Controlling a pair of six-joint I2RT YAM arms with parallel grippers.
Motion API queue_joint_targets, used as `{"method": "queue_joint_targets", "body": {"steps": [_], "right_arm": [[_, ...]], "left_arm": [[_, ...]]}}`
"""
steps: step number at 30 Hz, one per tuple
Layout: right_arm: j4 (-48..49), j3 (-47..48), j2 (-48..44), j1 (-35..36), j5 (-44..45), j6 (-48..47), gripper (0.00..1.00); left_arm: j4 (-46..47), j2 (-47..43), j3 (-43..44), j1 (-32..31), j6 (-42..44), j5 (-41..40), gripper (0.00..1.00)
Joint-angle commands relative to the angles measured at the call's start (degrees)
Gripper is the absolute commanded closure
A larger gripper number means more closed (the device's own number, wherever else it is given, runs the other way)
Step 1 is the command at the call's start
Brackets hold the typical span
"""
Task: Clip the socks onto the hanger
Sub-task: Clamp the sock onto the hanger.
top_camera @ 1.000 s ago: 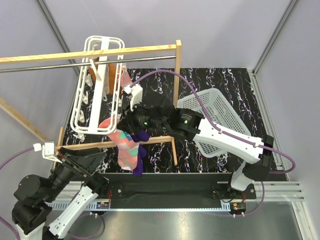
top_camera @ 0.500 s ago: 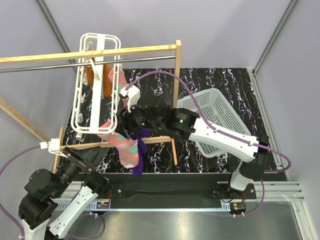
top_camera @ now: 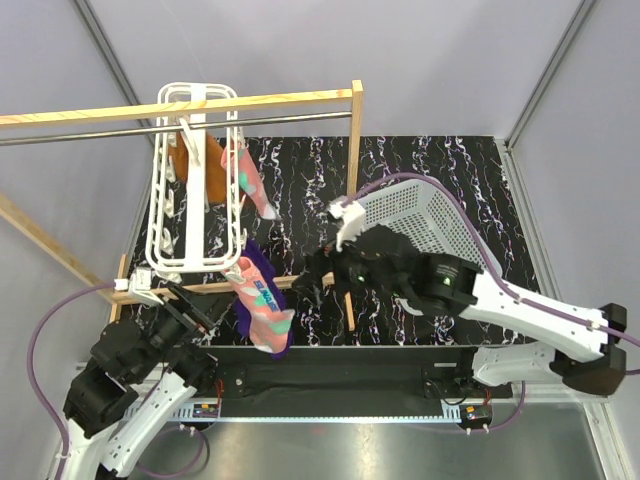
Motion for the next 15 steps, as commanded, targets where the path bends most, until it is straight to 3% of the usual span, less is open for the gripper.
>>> {"method": "queue_joint_targets", "body": {"steps": [1, 7, 12, 15], "right_arm": [[2.9, -6.3, -5.4, 0.5, 9.1, 6.4, 0.0], [8.8, -21.2, -14.2, 0.7, 17.1, 13.1, 0.0], [31.2, -42.3, -25.1, 0.7, 15.3, 7.6, 0.0], [50.3, -56.5, -31.7, 0.7, 12.3, 3.8, 0.0]], "left_arm": [[2.3, -9.3, -1.8, 0.1, -0.9, 0.2, 0.1], [11.0, -9.4, -7.5, 0.1, 1.1, 4.2, 0.05], [26.2, -9.5, -18.0, 0.0, 1.4, 15.9, 0.01], [38.5, -9.5, -23.1, 0.0, 2.1, 21.0, 0.01]]}}
